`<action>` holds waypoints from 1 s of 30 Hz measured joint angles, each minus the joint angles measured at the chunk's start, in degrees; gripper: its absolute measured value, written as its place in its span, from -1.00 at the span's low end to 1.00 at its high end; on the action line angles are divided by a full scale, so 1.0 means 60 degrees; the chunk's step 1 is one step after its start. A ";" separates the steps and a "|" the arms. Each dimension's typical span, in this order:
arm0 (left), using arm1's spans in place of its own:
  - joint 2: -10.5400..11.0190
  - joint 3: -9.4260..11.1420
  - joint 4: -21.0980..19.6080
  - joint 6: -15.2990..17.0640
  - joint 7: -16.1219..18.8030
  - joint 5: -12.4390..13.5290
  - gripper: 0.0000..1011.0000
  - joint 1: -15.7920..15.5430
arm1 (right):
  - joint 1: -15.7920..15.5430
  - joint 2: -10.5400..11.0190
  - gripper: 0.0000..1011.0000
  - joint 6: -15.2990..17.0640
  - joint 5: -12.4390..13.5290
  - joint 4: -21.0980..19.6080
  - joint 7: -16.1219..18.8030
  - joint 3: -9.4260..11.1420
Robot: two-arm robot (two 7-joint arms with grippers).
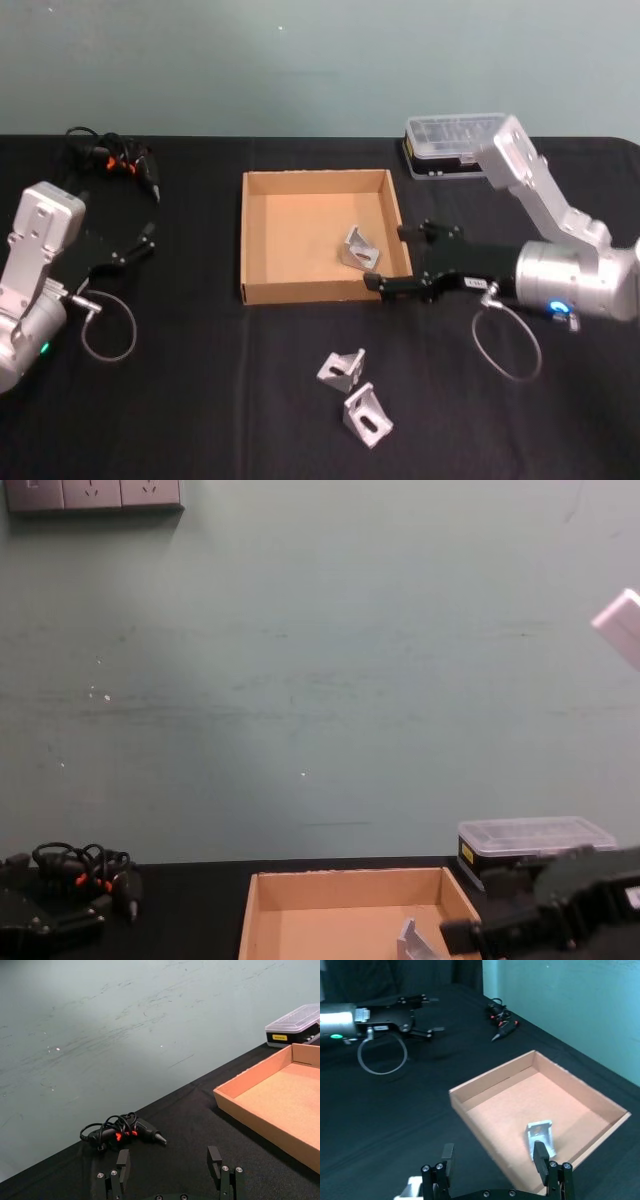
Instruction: Use one hand to pick up the angle iron from the table and place it into the box.
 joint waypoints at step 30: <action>0.0000 0.0000 -0.0001 0.0000 0.0000 0.0000 1.00 0.0000 | -0.2390 0.0978 0.98 0.0407 0.0772 -0.2183 -0.0652 0.0058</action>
